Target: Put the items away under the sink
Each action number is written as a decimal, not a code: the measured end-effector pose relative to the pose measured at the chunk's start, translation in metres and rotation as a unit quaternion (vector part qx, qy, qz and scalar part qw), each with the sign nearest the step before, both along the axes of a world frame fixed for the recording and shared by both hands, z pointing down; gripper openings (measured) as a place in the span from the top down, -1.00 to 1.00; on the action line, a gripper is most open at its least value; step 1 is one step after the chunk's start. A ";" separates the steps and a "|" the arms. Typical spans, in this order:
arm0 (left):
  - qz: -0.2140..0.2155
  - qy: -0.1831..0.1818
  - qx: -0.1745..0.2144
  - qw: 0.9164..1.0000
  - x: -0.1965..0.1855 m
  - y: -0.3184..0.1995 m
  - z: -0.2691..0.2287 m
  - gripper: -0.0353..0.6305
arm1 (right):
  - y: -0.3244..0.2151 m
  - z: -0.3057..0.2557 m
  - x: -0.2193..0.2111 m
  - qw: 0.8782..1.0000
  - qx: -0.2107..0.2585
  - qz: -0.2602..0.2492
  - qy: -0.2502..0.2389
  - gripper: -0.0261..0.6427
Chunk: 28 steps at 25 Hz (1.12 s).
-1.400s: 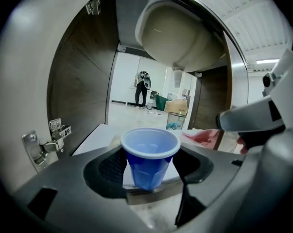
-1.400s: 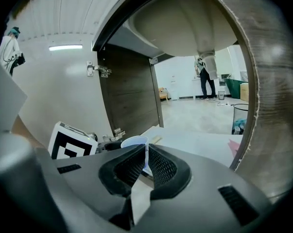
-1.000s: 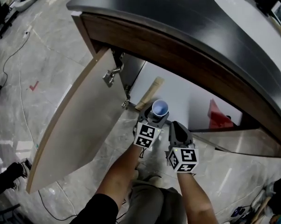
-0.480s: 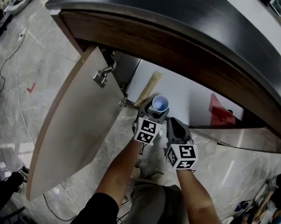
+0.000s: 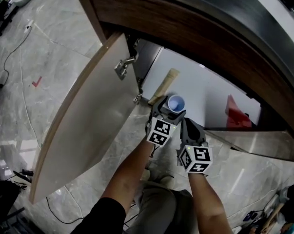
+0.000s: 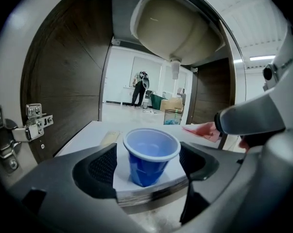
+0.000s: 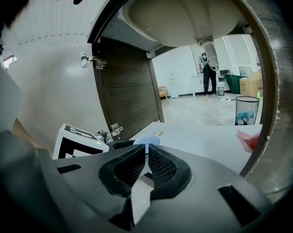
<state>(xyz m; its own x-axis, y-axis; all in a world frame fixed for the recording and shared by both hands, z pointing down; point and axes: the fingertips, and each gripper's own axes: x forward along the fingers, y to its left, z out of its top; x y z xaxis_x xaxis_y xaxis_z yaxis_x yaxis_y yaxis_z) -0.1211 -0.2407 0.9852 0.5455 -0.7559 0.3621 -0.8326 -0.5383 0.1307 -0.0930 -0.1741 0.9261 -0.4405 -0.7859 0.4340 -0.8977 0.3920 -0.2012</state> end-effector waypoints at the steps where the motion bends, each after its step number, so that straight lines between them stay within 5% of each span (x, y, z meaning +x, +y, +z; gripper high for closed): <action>1: -0.002 0.003 0.000 1.000 -0.001 0.001 -0.001 -0.27 | 0.002 0.000 -0.001 1.000 -0.001 -0.001 0.000 0.81; 13: -0.039 -0.003 -0.024 0.999 -0.038 0.057 -0.051 -0.28 | 0.029 -0.045 0.001 0.999 -0.032 0.009 0.005 0.81; 21: -0.044 0.015 -0.023 0.999 -0.043 0.104 -0.162 0.76 | 0.042 -0.127 -0.015 0.999 -0.029 -0.010 0.011 0.81; 28: -0.008 0.027 -0.016 0.999 -0.030 0.124 -0.273 0.87 | 0.050 -0.217 -0.014 1.000 -0.021 -0.010 -0.001 0.81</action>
<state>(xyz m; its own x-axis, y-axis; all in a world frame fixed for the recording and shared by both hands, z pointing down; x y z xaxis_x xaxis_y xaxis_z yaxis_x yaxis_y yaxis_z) -0.1511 -0.1170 0.7117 0.5532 -0.7534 0.3554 -0.8321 -0.5200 0.1930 -0.1069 -0.1243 0.7087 -0.4565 -0.7578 0.4663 -0.8895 0.4005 -0.2199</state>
